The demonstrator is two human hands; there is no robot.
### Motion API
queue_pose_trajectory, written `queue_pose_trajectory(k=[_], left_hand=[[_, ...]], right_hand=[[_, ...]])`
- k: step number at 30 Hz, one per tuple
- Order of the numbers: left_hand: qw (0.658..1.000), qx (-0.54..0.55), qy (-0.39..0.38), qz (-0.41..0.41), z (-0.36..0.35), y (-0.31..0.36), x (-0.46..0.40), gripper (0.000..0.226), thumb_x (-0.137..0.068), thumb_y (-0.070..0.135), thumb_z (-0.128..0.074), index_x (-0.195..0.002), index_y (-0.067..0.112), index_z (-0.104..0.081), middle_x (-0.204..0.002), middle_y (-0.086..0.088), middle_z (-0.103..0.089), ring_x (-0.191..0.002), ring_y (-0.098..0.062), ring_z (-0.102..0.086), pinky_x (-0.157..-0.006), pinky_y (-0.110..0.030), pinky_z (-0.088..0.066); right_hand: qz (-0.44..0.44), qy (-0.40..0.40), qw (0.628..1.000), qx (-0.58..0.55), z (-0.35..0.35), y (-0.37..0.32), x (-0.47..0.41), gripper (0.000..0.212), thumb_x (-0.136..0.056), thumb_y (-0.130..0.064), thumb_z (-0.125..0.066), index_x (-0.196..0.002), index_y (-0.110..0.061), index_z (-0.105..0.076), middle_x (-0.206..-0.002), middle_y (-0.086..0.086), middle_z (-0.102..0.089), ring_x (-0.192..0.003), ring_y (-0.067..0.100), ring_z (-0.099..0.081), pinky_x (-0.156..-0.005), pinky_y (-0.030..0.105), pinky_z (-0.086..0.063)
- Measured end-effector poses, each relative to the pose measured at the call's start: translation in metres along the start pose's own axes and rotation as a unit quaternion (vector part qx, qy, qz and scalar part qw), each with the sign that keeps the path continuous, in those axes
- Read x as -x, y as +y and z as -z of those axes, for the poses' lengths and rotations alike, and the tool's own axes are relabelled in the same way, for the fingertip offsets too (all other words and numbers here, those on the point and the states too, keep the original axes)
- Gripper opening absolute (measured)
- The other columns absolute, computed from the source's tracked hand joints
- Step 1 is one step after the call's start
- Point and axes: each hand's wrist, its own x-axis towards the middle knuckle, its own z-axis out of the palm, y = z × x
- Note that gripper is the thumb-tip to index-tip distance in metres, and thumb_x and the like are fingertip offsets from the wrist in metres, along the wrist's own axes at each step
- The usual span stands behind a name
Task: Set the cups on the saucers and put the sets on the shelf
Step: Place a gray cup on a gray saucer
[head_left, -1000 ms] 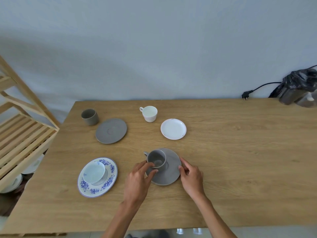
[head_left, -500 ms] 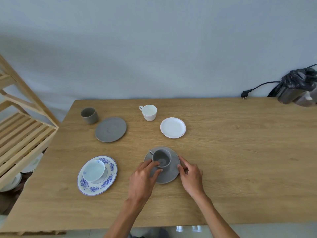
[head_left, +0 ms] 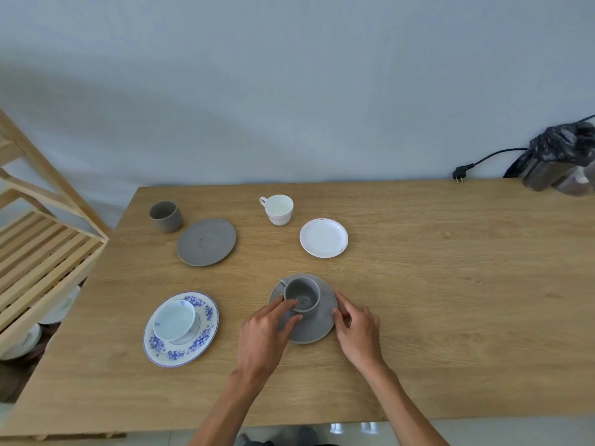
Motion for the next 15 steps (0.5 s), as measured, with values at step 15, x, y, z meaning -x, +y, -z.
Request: queue_pose_trajectory(k=[15], left_hand=[[0.999,0.045,0.021,0.021,0.029,-0.004,-0.011,0.042,-0.083,0.064,-0.058,-0.117,0.039,-0.058,-0.095,0.016,-0.067,-0.080,0.003,-0.062,-0.060,-0.025,-0.053]], right_hand=[[-0.036,-0.018,0.998,-0.052,0.007,-0.006,-0.002,0.037,-0.099,-0.031,-0.056,-0.136,-0.038,-0.058,-0.078,-0.016,-0.062,-0.088,0.012,-0.058,-0.099,0.040,-0.044]])
